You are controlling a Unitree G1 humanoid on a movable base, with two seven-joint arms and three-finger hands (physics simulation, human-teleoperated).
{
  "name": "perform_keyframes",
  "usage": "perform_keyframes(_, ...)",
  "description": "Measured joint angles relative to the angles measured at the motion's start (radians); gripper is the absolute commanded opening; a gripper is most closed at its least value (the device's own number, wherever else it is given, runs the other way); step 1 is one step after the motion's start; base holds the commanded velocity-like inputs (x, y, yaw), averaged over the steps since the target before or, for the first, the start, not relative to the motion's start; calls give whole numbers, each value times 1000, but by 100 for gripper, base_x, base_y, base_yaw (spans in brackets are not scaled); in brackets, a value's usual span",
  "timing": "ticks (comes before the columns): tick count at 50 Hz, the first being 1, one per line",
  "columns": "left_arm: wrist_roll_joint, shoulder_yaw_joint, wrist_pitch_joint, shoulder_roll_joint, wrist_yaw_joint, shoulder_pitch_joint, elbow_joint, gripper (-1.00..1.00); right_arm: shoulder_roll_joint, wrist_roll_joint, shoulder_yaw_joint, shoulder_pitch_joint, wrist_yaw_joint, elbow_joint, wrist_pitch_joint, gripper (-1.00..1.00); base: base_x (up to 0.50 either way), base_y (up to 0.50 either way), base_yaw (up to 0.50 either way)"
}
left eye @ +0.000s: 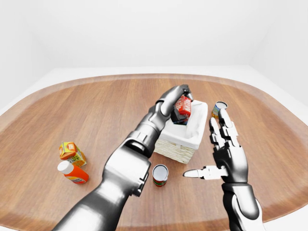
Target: Pick the milk and place it in the basket.
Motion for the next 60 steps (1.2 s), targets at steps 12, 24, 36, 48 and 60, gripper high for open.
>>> perform_keyframes(12,9,-2,0,-3,1,-5,-2,-100,-1,5,-1,2,2,-9,5,100,0,0,0)
perform_keyframes(24,19,-5,0,-11,3,2,0,-100,0,7,-4,3,4,-13,8,100,0,0,0)
perform_keyframes(36,25,-5,0,-16,7,8,1,-100,0,6,-4,4,4,-12,6,100,0,0,0)
perform_keyframes(48,32,-7,0,-21,10,15,2,-100,0,5,-3,4,4,-11,3,100,0,0,0)
perform_keyframes(60,42,-8,0,-26,18,25,4,-100,0,3,2,6,3,-7,-2,100,0,0,0)
